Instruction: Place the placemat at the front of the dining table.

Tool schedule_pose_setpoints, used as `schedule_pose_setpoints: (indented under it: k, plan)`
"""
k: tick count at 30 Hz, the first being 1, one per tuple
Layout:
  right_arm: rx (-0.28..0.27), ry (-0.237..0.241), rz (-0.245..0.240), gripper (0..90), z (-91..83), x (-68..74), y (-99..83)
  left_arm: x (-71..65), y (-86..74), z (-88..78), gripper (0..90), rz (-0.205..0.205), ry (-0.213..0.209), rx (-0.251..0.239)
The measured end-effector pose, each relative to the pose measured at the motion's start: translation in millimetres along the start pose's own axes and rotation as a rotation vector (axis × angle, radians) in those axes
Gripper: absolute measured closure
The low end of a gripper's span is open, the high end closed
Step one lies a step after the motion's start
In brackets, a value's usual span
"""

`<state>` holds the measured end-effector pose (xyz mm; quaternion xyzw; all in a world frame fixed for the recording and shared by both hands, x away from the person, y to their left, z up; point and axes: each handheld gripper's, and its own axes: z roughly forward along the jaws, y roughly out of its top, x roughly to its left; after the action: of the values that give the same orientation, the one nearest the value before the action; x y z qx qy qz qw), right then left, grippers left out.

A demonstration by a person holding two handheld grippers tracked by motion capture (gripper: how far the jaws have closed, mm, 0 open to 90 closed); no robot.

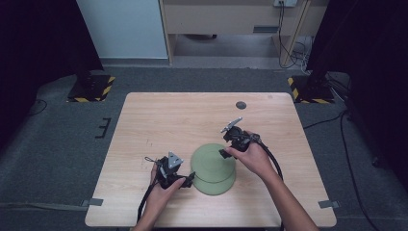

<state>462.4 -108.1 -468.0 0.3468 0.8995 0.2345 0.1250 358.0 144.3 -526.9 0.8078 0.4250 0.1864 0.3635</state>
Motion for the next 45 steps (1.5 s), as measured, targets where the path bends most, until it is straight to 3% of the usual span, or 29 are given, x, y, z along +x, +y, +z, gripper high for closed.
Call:
schedule_pose_setpoints:
  k: [15, 22, 33, 45]
  plan:
    - [0.035, 0.044, 0.016, 30.4, 13.0, -6.2, -1.0, -9.9, -0.6, 5.5, 1.9, 0.011, -0.014, 0.014]
    - [0.04, 0.09, 0.046, 30.8, 19.2, -9.3, -0.3, -10.9, 2.1, 10.0, 0.5, -0.001, 0.009, 0.005]
    - [0.052, 0.148, 0.072, 29.6, 26.4, -11.7, -0.1, -10.1, 2.3, 10.4, 0.0, -0.006, 0.007, 0.009]
    - [0.061, 0.177, 0.096, 28.9, 37.3, -11.3, 1.1, -9.7, 4.6, 12.0, 0.0, -0.004, 0.016, 0.011]
